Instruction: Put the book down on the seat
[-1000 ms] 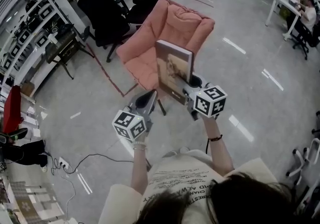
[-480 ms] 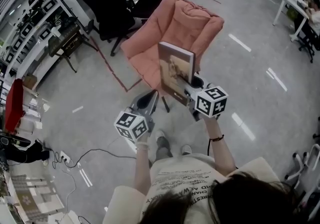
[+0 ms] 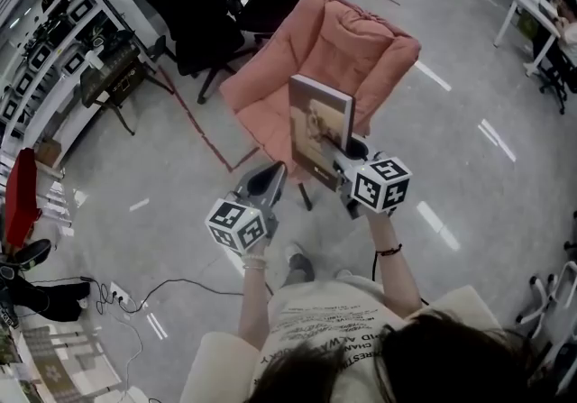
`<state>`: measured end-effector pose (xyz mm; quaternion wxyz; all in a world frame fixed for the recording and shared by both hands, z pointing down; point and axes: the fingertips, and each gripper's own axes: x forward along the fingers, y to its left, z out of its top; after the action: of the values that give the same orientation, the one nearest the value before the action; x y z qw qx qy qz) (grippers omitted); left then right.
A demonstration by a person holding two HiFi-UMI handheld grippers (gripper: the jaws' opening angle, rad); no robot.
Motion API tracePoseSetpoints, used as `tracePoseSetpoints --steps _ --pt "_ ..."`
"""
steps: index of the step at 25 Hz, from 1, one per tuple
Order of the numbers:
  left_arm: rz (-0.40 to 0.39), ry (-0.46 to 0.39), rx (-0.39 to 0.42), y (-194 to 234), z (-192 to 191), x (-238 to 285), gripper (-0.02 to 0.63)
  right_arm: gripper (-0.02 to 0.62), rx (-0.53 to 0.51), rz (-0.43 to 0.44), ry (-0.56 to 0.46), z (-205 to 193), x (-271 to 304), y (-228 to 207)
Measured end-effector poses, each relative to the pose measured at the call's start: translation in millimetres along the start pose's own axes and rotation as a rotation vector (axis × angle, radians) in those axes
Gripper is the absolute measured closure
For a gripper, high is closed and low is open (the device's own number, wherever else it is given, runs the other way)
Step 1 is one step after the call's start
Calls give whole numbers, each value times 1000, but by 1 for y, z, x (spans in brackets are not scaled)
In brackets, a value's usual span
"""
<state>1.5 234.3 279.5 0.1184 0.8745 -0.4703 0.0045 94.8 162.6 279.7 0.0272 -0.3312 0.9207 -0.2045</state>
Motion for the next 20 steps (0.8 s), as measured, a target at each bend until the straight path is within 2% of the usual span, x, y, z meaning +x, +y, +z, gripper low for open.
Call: tracePoseSetpoints --steps 4,8,15,20 --pt "-33 15 5 41 17 13 615 451 18 -33 -8 6 37 -4" --pt "-68 43 6 74 12 28 615 451 35 -74 2 -6 65 -17" --pt "-137 59 15 112 16 36 615 451 62 -143 -16 -12 99 -23" --pt "-156 55 4 136 19 27 615 451 65 -183 -34 -9 122 -21"
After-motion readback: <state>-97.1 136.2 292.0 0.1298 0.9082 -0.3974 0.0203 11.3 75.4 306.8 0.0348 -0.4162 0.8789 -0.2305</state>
